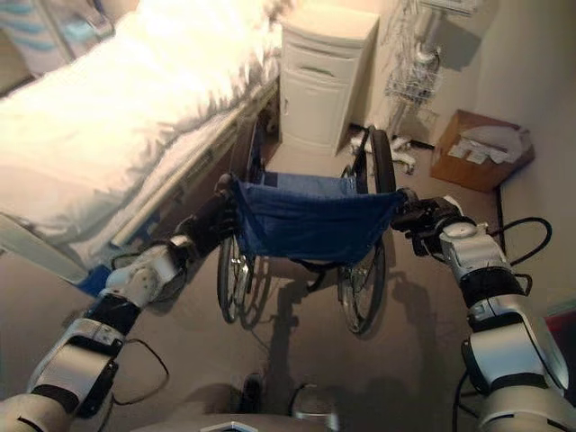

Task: Push the wheelchair next to the bed

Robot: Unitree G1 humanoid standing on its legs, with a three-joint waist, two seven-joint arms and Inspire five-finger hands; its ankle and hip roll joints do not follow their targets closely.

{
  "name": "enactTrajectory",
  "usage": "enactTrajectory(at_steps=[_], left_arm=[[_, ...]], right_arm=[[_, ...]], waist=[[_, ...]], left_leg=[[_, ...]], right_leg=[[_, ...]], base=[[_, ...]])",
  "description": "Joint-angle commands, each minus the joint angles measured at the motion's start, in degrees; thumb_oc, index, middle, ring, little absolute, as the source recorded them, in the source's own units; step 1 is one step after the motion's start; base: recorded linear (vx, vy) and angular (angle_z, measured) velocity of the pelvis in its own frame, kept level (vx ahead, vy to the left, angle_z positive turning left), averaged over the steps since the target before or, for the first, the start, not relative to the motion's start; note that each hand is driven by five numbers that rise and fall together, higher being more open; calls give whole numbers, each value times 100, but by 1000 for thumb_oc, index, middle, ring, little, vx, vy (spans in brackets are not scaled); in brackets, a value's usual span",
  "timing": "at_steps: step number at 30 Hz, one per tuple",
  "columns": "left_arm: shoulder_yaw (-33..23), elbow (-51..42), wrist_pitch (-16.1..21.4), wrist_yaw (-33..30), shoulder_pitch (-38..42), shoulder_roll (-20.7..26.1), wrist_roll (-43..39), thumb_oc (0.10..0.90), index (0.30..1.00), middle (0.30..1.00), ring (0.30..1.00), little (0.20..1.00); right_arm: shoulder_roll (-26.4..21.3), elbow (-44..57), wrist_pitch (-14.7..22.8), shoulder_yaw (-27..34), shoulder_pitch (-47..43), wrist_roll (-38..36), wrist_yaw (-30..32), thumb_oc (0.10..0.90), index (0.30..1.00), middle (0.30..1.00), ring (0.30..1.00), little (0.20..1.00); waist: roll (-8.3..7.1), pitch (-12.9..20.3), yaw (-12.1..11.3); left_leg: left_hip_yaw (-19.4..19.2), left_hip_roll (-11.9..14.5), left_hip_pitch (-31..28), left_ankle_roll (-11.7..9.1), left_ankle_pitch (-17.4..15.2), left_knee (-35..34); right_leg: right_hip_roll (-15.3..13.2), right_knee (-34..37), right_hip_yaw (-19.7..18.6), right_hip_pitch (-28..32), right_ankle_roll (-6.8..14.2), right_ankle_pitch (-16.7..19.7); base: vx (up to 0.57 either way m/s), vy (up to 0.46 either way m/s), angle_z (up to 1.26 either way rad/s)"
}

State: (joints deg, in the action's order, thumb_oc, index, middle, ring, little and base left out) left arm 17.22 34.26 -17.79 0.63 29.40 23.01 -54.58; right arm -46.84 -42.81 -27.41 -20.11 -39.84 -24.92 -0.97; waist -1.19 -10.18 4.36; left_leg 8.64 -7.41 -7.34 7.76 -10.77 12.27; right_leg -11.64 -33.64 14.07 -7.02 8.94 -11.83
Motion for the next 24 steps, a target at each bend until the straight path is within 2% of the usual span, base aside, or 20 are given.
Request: enactTrajectory(at_steps=[1,5,7,8,9,10,11,12,14,16,17,18,19,21,23,24], left_arm=[[-131,-130,338,-93,200,157,198,400,300,300,300,300],[-120,-55,280,-253,293,161,195,400,300,300,300,300],[-99,40,312,-331,326,164,164,400,300,300,300,300],[-91,35,318,-367,329,171,173,400,300,300,300,300],[-88,40,319,-360,334,179,170,400,300,300,300,300],[-102,60,343,-358,339,182,170,400,300,300,300,300],[-157,79,333,-296,342,209,155,400,300,300,300,300],[-156,79,333,-295,345,212,155,400,300,300,300,300],[-198,138,349,-208,384,244,200,400,300,300,300,300],[-210,208,389,-126,432,325,138,400,300,300,300,300],[-217,250,416,-103,485,372,99,400,300,300,300,300],[-208,286,436,-87,525,381,71,400,300,300,300,300],[-206,294,441,-80,532,381,71,400,300,300,300,300],[-203,317,478,23,507,411,131,400,300,300,300,300],[-242,216,460,66,411,466,139,400,300,300,300,300],[-290,176,423,76,378,493,146,400,300,300,300,300]], right_arm=[[807,133,511,-98,-845,-621,-809,400,300,300,300,300],[923,132,436,-173,-857,-636,-648,400,300,300,300,300],[1035,262,394,-258,-828,-699,-511,400,300,300,300,300],[1070,389,369,-328,-789,-729,-398,400,300,300,300,300],[1078,416,376,-349,-776,-745,-361,400,300,300,300,300],[1101,502,376,-395,-732,-777,-257,400,300,300,300,300],[1137,574,393,-415,-664,-789,-154,400,300,300,300,300],[1139,576,392,-412,-664,-790,-152,400,300,300,300,300],[1210,617,415,-402,-615,-777,-10,400,300,300,300,300],[1310,562,399,-409,-674,-746,47,400,300,300,300,300],[1370,547,355,-430,-734,-731,97,400,300,300,300,300],[1387,576,319,-461,-753,-758,166,400,300,300,300,300],[1387,589,311,-467,-749,-769,183,400,300,300,300,300],[1382,739,296,-515,-655,-869,350,400,300,300,300,300],[1301,897,340,-501,-476,-946,396,400,300,300,300,300],[1263,928,347,-455,-409,-932,335,400,300,300,300,300]], waist=[[-225,263,-406],[-93,343,-278],[-31,395,-158],[-29,365,-134],[-81,359,-140],[-143,296,-175],[-170,211,-222],[-190,224,-216],[-220,122,-288],[-179,66,-357],[-97,56,-413],[-62,41,-486],[-66,32,-502],[-15,9,-662],[-1,5,-780],[-22,18,-820]], left_leg=[[-682,-61,-515,-356,-233,-332],[-856,283,-709,-599,-194,1],[-1008,591,-694,-922,538,591],[-1130,800,-505,-1105,1008,1158],[-1162,788,-390,-1121,1114,1399],[-1210,788,-8,-1166,1226,2097],[-1342,914,414,-1190,1237,2545],[-1341,893,430,-1184,1261,2529],[-1475,986,801,-1090,1115,2351],[-1626,1018,824,-1033,1096,1531],[-1704,1041,909,-1089,1268,652],[-1678,998,1091,-1154,1462,192],[-1672,978,1099,-1167,1503,106],[-1540,936,1449,-1320,1979,-629],[-1505,926,1688,-1403,2304,-1056],[-1535,898,1738,-1388,2274,-1001]], right_leg=[[355,2860,-293,-392,49,2371],[466,2437,-254,-308,-164,1979],[590,2376,-195,-163,-421,1711],[679,2417,-191,11,-562,1592],[651,2452,-177,70,-601,1577],[644,2488,-150,262,-705,1491],[681,2525,-180,507,-779,1401],[661,2535,-179,493,-777,1414],[691,2591,-266,767,-780,1321],[806,2643,-392,1032,-734,1179],[948,2704,-415,1201,-715,1084],[1031,2799,-463,1355,-712,1046],[1034,2826,-472,1398,-708,1037],[1166,3016,-559,1707,-700,974],[1231,3172,-716,2043,-702,881],[1193,3211,-762,2156,-686,829]], base=[[276,-273,13],[231,-230,92],[227,-318,83],[142,-277,47],[184,-334,49],[211,-321,61],[190,-271,57],[189,-186,37],[189,-89,5],[277,6,-7],[350,71,-3],[294,69,5],[269,54,-4],[316,52,-9],[367,77,-24],[332,106,-34]])
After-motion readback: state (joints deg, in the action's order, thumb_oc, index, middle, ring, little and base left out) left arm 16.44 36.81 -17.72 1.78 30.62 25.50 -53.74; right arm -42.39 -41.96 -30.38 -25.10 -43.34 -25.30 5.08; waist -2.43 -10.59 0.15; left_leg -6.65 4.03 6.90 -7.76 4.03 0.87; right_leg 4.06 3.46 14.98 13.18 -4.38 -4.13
